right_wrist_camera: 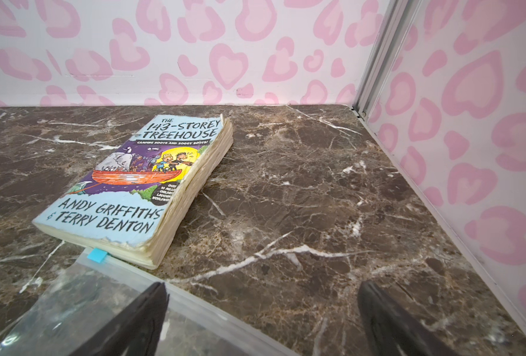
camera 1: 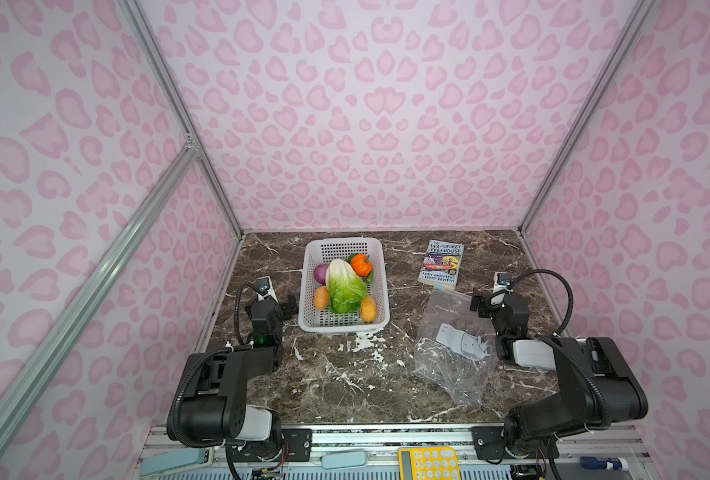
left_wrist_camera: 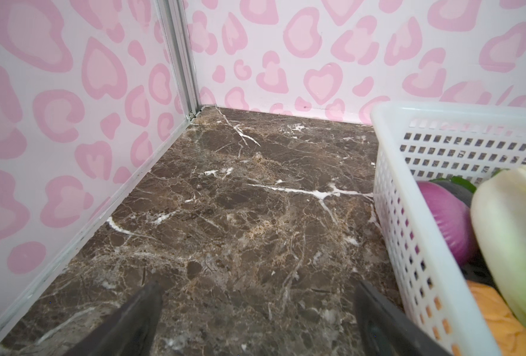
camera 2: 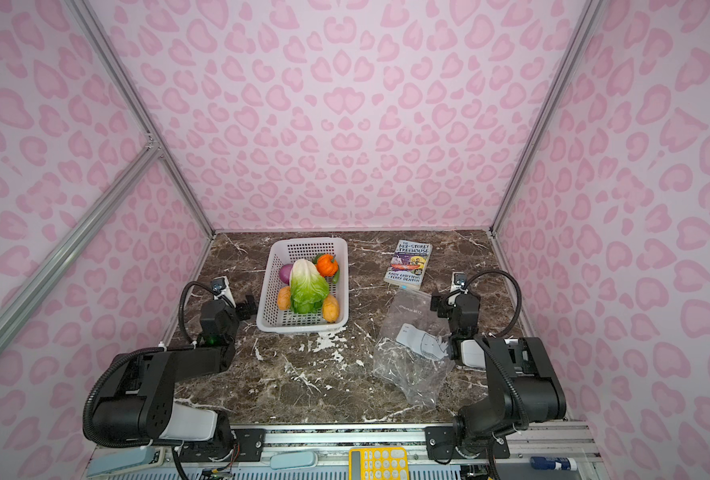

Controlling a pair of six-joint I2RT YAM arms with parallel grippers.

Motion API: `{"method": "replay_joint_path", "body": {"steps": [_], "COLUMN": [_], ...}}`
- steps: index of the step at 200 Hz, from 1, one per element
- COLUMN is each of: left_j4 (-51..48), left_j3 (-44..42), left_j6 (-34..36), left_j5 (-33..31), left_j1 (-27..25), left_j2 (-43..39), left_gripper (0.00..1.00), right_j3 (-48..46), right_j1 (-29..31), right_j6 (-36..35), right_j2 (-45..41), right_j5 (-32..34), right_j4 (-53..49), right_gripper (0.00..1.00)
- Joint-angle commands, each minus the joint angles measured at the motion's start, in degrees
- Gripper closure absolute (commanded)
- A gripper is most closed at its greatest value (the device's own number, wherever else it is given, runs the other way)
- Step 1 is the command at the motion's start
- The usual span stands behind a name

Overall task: Place the food in the zip-top bag and seal the zipper
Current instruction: 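Reach the right gripper to the bag's zipper edge while the left nears the basket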

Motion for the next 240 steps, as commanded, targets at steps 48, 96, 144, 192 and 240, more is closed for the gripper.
{"method": "replay_joint_path", "body": {"steps": [48,96,144,192,240], "left_j4": [-17.26,-41.63,-47.78,-47.43,-46.45], "left_j3": [7.26,22.61,28.88,32.11,30.91], "left_j6": [-2.24,-7.5,-7.43,-16.27,-17.74], "left_j5": [-3.48,0.51,16.45,31.57,32.81], "left_j1": [2.45,2.15,-1.03,-1.5,-1.93], "left_j2": [-11.82,-14.65,-11.33,-8.74,-11.64], "left_gripper": [0.02,0.02,0.02,0.02,0.02], "right_j3": [22.32,40.24,45.6,48.11,49.99], "right_j1": [0.1,2.11,5.37,4.05,3.12], "right_j6": [-2.44,-1.65,-5.84,-11.37,-13.98], "right_j2": [-4.96,6.06,11.23,18.41,24.43], "right_j5": [-11.38,-17.8,-14.88,-12.5,-14.89], "right_j4": [-46.41,-74.93,-83.64,-84.07,-83.44], "right_gripper": [0.07,0.14,0.1,0.02,0.08]}}
